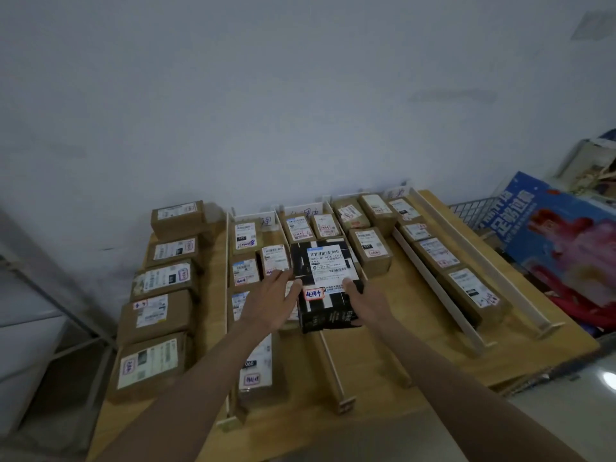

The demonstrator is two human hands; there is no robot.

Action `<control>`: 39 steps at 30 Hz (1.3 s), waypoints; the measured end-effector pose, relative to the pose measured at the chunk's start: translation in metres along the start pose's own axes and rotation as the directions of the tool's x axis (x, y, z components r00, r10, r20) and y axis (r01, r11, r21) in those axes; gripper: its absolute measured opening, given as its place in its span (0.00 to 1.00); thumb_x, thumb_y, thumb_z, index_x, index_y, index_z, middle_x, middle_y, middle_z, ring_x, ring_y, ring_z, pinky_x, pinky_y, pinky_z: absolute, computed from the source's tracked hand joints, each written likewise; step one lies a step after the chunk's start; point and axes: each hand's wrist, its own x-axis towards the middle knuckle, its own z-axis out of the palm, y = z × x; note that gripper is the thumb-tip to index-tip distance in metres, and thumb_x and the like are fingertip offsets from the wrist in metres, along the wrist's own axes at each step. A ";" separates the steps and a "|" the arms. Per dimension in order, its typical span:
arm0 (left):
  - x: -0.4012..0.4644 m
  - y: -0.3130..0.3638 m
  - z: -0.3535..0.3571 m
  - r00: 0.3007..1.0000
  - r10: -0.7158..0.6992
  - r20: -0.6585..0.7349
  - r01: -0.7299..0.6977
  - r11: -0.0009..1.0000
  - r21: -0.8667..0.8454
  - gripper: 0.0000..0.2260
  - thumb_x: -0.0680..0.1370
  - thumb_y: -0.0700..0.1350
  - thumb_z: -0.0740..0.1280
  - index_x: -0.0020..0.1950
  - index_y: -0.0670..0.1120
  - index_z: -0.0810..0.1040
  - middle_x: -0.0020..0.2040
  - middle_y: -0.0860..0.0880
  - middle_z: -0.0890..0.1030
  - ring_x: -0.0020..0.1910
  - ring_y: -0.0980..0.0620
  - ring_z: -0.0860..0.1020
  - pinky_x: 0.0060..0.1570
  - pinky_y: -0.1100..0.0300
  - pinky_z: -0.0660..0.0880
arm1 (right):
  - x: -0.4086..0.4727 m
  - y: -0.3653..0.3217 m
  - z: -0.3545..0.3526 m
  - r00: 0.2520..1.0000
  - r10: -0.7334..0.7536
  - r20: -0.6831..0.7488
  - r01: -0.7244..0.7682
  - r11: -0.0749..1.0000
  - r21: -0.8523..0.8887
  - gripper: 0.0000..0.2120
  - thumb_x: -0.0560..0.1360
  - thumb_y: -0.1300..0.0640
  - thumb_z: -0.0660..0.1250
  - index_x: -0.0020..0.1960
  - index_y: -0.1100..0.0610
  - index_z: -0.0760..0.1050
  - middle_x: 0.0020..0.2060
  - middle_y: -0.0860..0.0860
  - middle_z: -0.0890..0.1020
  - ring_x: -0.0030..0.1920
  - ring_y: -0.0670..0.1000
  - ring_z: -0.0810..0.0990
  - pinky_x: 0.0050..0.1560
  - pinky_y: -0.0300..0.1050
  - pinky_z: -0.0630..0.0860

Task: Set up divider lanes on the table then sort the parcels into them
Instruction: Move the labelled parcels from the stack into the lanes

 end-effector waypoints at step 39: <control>0.054 0.048 0.153 0.977 -0.207 0.047 0.197 0.967 0.161 0.16 0.83 0.53 0.55 0.68 0.49 0.70 0.66 0.50 0.74 0.65 0.52 0.72 0.69 0.53 0.66 | 0.147 0.132 -0.053 0.944 0.213 0.253 -0.104 0.917 -0.385 0.20 0.81 0.42 0.60 0.61 0.58 0.70 0.53 0.54 0.80 0.53 0.54 0.81 0.54 0.52 0.81</control>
